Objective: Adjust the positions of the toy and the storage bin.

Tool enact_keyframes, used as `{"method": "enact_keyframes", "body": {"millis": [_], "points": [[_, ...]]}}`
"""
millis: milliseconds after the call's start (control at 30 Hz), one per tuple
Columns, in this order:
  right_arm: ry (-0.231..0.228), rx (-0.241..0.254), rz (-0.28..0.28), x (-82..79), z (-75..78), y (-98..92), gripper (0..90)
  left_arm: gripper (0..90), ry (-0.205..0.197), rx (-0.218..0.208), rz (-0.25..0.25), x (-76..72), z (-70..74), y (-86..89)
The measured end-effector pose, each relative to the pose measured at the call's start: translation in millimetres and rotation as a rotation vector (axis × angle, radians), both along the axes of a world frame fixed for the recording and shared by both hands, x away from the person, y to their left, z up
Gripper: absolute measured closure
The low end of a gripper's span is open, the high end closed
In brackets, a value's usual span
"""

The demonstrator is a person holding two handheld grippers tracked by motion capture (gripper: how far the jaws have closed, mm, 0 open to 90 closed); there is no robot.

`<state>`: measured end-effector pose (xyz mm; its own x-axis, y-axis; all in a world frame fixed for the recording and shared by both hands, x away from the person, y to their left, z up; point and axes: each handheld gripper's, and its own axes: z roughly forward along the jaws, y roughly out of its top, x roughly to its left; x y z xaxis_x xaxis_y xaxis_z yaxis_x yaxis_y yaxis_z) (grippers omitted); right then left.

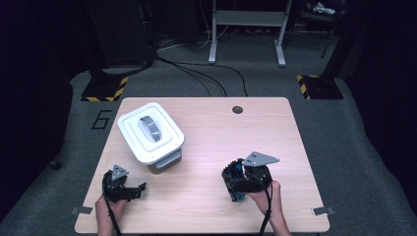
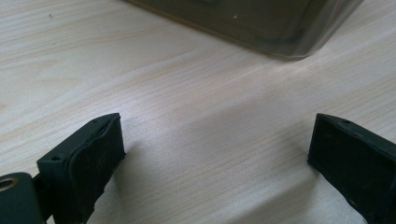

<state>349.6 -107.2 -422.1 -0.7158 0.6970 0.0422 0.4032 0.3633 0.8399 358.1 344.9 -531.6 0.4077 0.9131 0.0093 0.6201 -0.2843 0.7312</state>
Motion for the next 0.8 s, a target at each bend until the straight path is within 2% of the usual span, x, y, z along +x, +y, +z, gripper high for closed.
{"method": "enact_keyframes", "body": {"millis": [300, 333, 500, 800], "points": [[-0.026, 0.014, -0.069, -4.9, 6.0, -31.6, 24.0, 3.6, 0.007, 0.001, -0.002, 0.0, 0.4, 0.3], [-0.029, 0.013, -0.081, -5.4, 6.7, -36.0, 24.0, 3.6, 0.020, 0.003, -0.006, -0.3, 1.3, 0.6], [-0.039, 0.020, -0.138, -8.4, 9.9, -59.7, 24.0, 3.6, 0.017, 0.004, -0.005, 0.0, 1.2, 0.7], [-0.044, -0.001, -0.226, -14.8, 11.2, -96.3, 23.9, 3.6, 0.016, -0.003, -0.002, 0.0, 0.7, 0.3]]}}
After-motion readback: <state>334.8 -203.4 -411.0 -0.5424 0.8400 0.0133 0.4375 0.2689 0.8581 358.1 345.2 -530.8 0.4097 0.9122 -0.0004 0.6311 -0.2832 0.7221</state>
